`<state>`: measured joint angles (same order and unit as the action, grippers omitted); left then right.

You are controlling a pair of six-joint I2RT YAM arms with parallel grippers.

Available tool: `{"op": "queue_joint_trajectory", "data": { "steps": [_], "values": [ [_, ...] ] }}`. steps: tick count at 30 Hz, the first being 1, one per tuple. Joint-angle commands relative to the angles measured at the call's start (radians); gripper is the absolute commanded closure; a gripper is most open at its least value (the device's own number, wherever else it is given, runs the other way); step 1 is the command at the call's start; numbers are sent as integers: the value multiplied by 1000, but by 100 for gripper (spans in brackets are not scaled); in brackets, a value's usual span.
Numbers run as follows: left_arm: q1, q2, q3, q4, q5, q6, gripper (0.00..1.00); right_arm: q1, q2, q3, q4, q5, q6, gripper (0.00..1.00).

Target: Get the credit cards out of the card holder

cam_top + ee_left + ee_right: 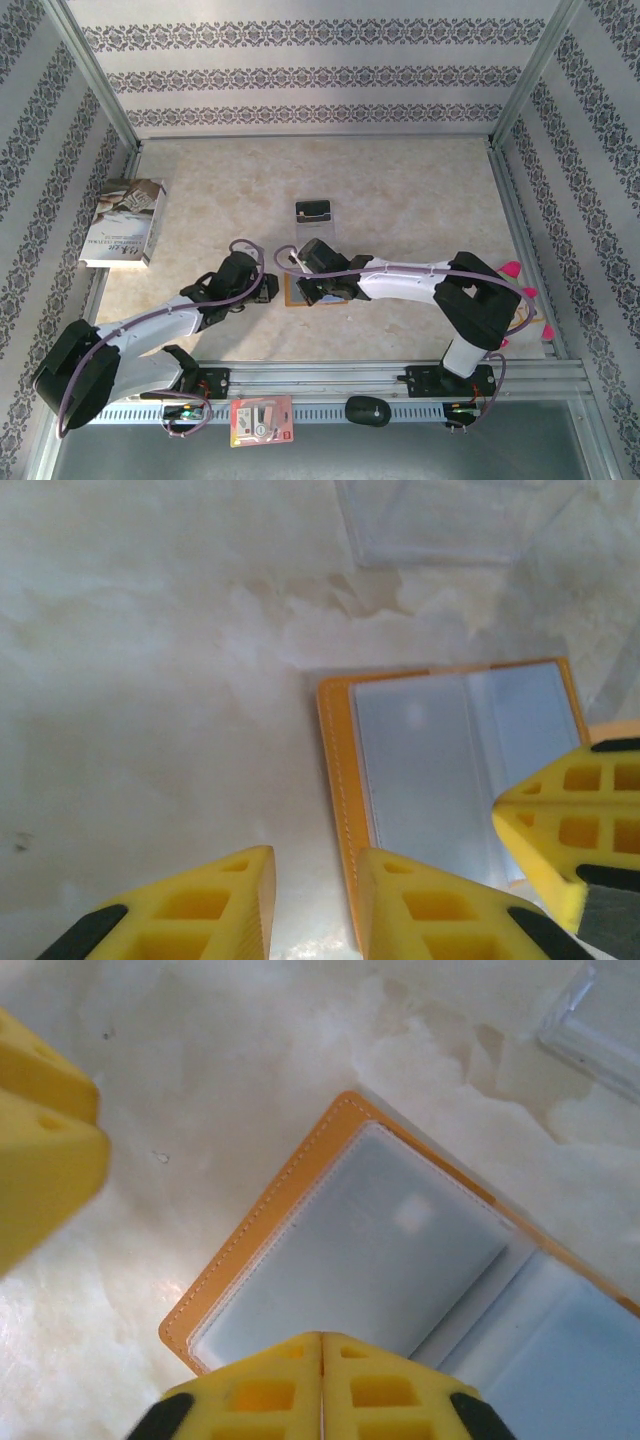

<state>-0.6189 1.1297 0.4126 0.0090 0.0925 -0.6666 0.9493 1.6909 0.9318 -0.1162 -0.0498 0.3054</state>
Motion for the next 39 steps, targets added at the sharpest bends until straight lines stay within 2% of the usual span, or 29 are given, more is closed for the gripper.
{"op": "queue_joint_trajectory", "data": {
  "steps": [1,2,4,9,13,16,21,26,28,35,39],
  "values": [
    [-11,-26,-1,31,-82,-50,72,5,-4,30,-38,-10,-11,68],
    [-10,-46,-7,10,-110,-59,71,15,16,57,-73,1,-34,62],
    [-7,-91,-18,-21,-150,-72,69,41,55,107,-131,42,-68,58],
    [16,-139,-18,-84,-153,-61,67,84,148,190,-227,150,-89,53],
    [17,-144,-24,-74,-128,-54,67,89,186,212,-254,163,-89,53],
    [17,-139,-23,-63,-106,-41,68,90,202,209,-257,155,-83,62],
    [18,-119,-34,-20,-69,-41,69,85,177,176,-215,137,-66,84],
    [6,-66,-47,48,-31,-60,71,49,117,111,-116,65,-34,97],
    [-8,-42,-56,90,-23,-72,71,25,81,65,-44,12,-7,100],
    [-52,20,-85,246,-25,-114,72,-36,12,-41,126,-139,99,100],
    [-99,97,-22,219,-36,-92,73,-40,21,-60,172,-179,142,100]
  ]
}}
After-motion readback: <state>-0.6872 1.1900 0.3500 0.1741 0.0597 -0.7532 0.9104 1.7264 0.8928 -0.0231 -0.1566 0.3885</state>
